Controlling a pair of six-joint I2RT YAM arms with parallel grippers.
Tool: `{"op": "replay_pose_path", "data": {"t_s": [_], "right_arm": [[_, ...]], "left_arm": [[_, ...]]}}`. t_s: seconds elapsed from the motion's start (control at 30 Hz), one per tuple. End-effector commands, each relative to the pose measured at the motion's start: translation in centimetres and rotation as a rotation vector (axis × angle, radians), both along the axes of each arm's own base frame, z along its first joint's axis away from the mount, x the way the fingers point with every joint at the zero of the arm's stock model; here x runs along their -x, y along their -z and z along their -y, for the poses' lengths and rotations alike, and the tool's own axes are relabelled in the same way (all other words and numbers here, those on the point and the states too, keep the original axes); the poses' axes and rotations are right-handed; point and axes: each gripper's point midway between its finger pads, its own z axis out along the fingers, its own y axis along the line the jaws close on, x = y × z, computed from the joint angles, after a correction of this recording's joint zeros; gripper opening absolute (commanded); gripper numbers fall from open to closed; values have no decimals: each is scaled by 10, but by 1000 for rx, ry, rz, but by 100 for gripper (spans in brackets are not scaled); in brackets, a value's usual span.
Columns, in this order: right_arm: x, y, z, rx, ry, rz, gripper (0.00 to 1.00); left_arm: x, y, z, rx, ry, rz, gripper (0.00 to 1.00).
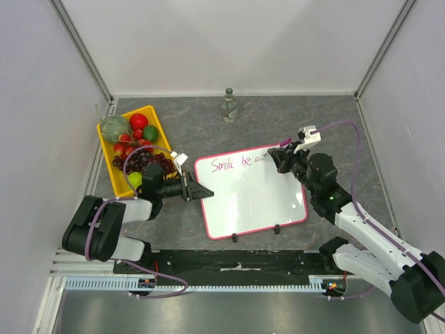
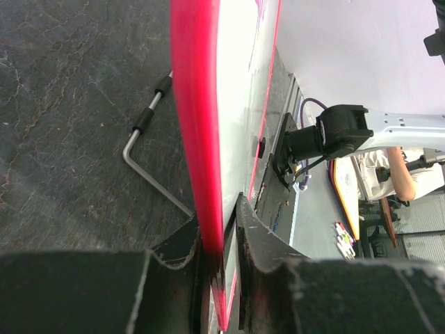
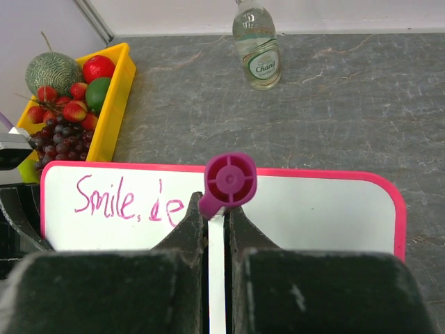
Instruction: Write a sentence on the whiteboard
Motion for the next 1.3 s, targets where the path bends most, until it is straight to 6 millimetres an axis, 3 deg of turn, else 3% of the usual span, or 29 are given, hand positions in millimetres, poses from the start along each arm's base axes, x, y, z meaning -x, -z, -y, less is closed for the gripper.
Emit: {"op": "replay_pose_path", "data": {"t_s": [0.0,0.63,1.27], "right_arm": [[-6,-1,13,18,72,7,0],[-11,-10,12,-12,85,23,0],[1,14,10,24,33,-24,0]], "left_arm": [[1,18,-3,-62,-13,45,2],[1,18,-3,-63,-13,45,2],[1,18,-3,-60,-9,45,2]]}}
